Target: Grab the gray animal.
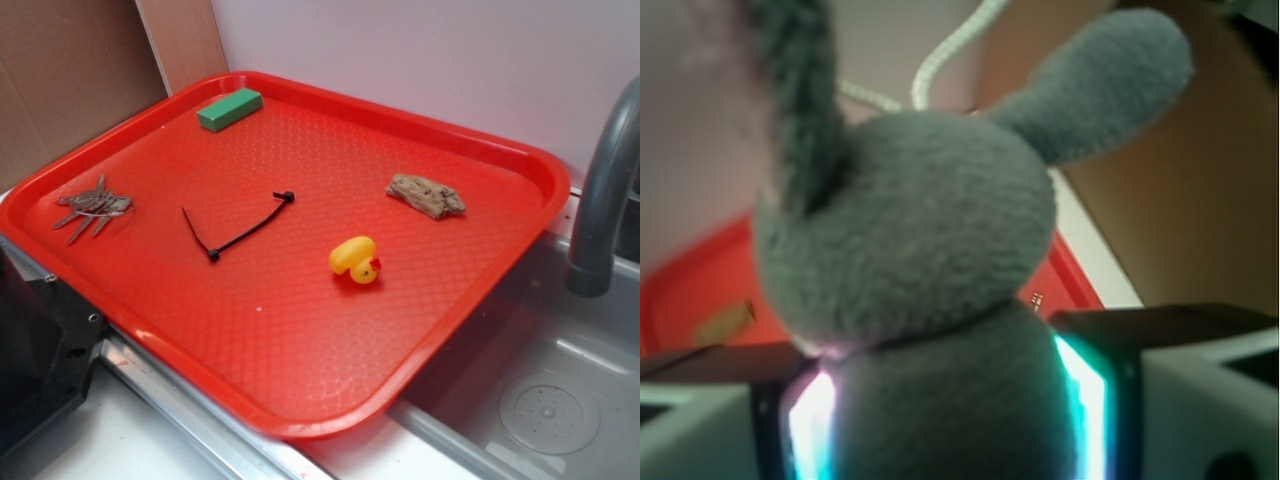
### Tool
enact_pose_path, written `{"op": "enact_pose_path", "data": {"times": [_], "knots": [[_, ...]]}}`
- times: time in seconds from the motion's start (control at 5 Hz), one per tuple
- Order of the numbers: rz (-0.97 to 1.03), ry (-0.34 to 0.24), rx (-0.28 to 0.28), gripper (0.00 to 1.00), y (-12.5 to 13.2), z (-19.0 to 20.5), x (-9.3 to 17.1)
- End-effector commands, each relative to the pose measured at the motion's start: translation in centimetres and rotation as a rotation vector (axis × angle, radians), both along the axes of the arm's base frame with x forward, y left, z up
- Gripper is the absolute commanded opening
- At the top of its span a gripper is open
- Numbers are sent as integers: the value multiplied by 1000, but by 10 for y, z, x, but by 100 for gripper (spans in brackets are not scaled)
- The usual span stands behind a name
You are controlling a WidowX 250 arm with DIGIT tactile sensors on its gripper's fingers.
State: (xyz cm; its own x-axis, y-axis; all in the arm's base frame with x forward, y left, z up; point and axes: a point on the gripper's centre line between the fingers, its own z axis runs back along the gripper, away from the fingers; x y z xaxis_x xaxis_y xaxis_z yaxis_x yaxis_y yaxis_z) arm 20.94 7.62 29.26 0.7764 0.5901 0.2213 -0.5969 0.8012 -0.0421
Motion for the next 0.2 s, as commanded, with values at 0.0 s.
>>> {"op": "enact_pose_path", "data": {"times": [0.0], "knots": [[-33,-48,59,0,-19,24,4]]}}
